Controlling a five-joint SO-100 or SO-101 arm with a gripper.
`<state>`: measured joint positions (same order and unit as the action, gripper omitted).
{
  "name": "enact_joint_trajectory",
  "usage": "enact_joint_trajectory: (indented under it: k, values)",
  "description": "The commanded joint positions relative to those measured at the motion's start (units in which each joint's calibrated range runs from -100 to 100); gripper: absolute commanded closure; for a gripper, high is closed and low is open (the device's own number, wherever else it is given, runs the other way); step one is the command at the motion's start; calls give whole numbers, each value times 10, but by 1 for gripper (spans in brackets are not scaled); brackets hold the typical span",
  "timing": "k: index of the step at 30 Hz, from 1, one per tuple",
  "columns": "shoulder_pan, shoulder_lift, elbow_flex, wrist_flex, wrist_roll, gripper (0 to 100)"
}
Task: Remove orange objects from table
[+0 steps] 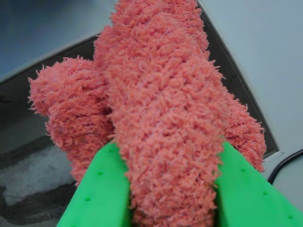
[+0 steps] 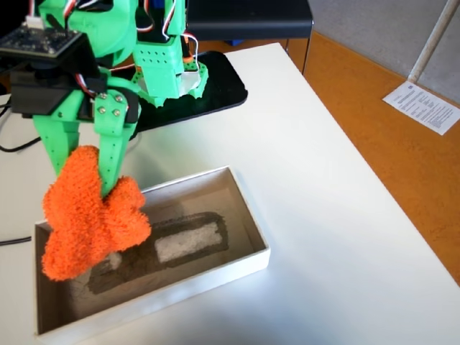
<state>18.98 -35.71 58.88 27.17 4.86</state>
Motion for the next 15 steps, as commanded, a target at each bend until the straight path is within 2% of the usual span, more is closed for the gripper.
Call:
enact_joint_trajectory:
  k: [1, 4, 6, 7, 9, 12, 14, 15]
  values:
    - [-46, -12, -76, 16, -12, 100]
    - [-185, -26, -230, 77, -48, 100]
    - [-323, -31, -310, 81, -55, 100]
    - [-447, -36, -348, 74, -40, 100]
    - [-599, -42, -341, 16, -4, 100]
    - [-783, -35, -243, -163, 71, 98]
    - [-856, -13, -206, -237, 103, 85]
    - [-878, 5, -205, -260, 113, 58]
